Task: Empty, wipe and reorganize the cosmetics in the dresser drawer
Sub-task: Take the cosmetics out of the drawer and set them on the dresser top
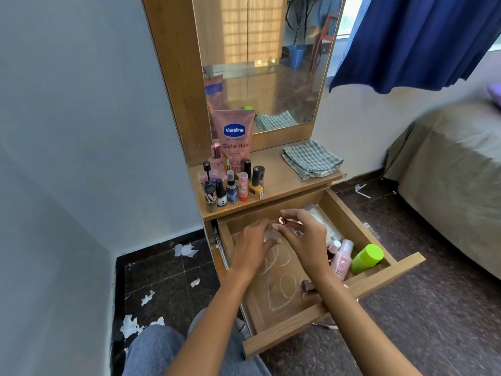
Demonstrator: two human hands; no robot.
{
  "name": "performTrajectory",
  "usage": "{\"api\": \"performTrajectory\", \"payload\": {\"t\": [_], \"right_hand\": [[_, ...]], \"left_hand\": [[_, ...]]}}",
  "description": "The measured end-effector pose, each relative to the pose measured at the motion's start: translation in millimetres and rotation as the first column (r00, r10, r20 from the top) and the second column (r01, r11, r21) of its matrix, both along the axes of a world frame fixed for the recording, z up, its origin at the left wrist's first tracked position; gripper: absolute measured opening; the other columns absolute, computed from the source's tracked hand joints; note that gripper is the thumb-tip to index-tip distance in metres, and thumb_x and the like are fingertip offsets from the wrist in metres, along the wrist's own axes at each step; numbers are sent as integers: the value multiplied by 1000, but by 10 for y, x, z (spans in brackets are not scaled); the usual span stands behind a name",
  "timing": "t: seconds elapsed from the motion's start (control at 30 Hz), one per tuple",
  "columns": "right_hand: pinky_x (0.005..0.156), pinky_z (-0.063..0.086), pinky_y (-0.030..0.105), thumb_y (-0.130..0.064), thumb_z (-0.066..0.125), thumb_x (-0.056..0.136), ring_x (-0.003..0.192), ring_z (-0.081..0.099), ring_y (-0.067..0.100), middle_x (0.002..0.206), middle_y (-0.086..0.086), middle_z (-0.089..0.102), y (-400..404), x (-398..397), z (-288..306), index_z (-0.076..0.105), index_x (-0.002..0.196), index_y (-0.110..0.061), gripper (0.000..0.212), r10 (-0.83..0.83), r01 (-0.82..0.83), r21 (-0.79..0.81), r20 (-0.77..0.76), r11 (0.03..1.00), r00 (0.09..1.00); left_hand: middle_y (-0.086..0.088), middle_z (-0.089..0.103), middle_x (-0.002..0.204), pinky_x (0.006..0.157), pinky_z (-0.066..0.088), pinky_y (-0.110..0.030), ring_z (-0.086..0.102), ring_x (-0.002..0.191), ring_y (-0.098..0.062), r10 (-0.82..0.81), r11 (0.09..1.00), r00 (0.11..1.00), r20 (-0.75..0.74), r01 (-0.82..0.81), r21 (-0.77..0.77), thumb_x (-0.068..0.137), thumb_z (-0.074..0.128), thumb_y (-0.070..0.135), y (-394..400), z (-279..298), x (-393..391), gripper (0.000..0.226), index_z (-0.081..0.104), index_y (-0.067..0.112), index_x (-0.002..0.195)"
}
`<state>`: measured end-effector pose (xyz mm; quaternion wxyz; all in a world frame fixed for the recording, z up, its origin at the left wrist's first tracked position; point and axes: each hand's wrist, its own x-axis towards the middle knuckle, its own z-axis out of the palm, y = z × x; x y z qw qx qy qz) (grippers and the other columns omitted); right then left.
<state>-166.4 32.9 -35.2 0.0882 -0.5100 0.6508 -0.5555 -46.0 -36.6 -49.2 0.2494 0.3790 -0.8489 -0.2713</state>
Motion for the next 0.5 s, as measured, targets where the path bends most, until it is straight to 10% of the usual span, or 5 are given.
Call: {"api": "performTrajectory", "payload": {"t": [0.37, 0.5], "right_hand": [[56, 48, 32, -40, 49, 97, 64, 58, 9, 72, -3, 64, 47, 64, 89, 66, 83, -15, 33, -57, 53, -26, -188, 998, 980], [57, 43, 11, -31, 60, 94, 67, 59, 0, 76, -9, 64, 9, 307, 232, 66, 86, -16, 18, 24, -29, -21, -216, 999, 976]], "left_hand": [[7, 62, 114, 90, 51, -27, 57, 104, -1, 105, 994, 948, -299, -105, 17, 90, 63, 29, 167, 328, 385, 36, 57, 19, 123], [9, 63, 112, 88, 50, -20, 58, 102, 0, 127, 990, 934, -334, -138, -9, 88, 66, 27, 139, 496, 700, 35, 60, 19, 122]]}}
